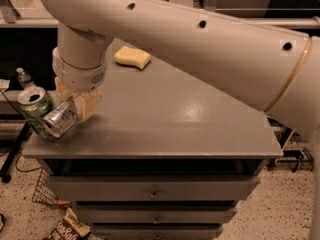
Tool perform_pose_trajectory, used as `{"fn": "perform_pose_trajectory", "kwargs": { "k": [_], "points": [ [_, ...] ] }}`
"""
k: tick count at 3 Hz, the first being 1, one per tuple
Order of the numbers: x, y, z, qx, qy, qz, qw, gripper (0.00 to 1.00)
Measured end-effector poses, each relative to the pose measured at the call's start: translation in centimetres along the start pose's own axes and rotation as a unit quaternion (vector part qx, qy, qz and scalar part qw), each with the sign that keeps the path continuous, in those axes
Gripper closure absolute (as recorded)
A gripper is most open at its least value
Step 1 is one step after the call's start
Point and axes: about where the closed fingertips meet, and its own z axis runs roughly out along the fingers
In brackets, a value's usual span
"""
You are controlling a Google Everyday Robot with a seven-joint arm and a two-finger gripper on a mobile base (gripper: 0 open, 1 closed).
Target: Move redbull can near green can
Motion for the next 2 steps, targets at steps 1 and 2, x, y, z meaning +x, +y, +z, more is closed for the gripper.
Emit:
{"fn": "perform_pose_trajectory", "kwargs": {
  "k": [1,2],
  "points": [
    [-0.08,0.01,-0.02,0.0,0.0,-0.001,1.0,0.39],
    [-0.18,0.02,-0.05,0.0,0.001,-0.002,1.0,0.15]
  ]
}}
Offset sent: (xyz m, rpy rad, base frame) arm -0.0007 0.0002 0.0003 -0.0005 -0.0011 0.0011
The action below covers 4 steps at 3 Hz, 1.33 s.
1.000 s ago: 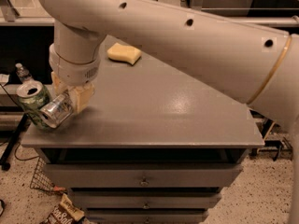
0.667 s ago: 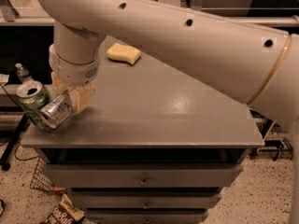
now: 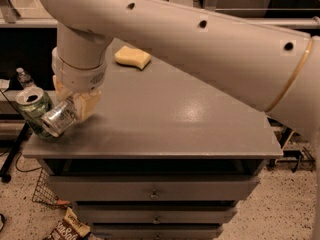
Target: Move redbull can near green can
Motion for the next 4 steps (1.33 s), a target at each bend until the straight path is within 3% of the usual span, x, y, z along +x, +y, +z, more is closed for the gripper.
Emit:
{"fn": "perform_pose_trajectory", "kwargs": {
  "k": [1,3,4],
  "points": [
    [-0.1,0.0,0.0,0.0,0.0,-0.001,1.0,0.0],
    [-0.2,-0.2,-0.9,0.006,-0.002,0.003,1.0,0.0],
    [2.8,1.1,-2.9,0.003,0.014,0.04,0.9991,0.0]
  ]
}}
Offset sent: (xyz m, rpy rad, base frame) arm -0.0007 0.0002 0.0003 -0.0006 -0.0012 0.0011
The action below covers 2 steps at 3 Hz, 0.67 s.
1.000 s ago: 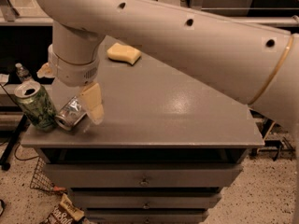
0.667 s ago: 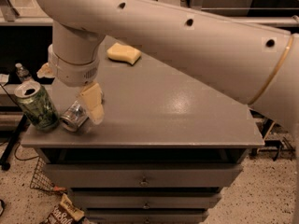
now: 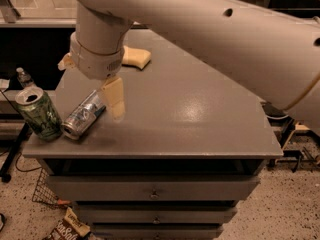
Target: Move redbull can near green can
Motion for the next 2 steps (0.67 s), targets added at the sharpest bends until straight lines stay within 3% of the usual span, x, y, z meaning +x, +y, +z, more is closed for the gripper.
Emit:
{"fn": "perform_pose_trajectory", "kwargs": {
  "k": [1,2],
  "points": [
    [5.4,3.5,-0.8,-0.019,0.022,0.074,0.9969,0.0],
    [9.5,7.7,-0.2,-0.052,0.046,0.153,0.9858,0.0]
  ]
}}
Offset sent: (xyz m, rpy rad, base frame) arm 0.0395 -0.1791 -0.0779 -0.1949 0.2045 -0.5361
